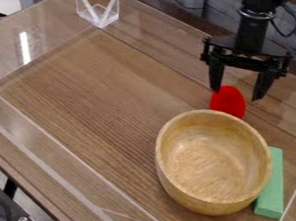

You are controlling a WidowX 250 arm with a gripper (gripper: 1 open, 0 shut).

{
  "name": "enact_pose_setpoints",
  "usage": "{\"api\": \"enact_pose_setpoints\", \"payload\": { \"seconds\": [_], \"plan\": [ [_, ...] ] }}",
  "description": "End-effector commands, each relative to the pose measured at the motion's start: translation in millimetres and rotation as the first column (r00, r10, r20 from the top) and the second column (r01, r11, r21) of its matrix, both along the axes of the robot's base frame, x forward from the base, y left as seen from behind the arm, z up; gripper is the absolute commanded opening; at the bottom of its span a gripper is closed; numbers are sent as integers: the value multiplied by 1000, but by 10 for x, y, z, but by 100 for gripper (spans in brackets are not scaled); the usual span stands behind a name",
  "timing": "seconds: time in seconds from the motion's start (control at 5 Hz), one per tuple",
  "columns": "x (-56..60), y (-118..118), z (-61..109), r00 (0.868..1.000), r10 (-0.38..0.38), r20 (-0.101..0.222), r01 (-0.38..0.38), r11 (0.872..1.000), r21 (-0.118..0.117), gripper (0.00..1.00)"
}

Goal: Move the red fruit to the left

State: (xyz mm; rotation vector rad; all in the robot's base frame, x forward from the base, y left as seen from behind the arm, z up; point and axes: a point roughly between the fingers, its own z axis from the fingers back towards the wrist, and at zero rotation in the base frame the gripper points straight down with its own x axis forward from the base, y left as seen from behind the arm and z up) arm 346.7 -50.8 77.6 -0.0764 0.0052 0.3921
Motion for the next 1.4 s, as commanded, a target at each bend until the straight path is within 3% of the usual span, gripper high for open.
{"api": "enact_pose_setpoints", "payload": {
  "seconds": [0.0,0.4,0.8,1.2],
  "plan": [
    [187,35,171,997,42,67,-43,999,2,100],
    [185,118,-10,997,43,65,-44,999,21,100],
    [264,125,169,996,42,80,-44,999,24,100],
    [167,-105,66,993,95,67,-98,994,41,100]
  ]
}}
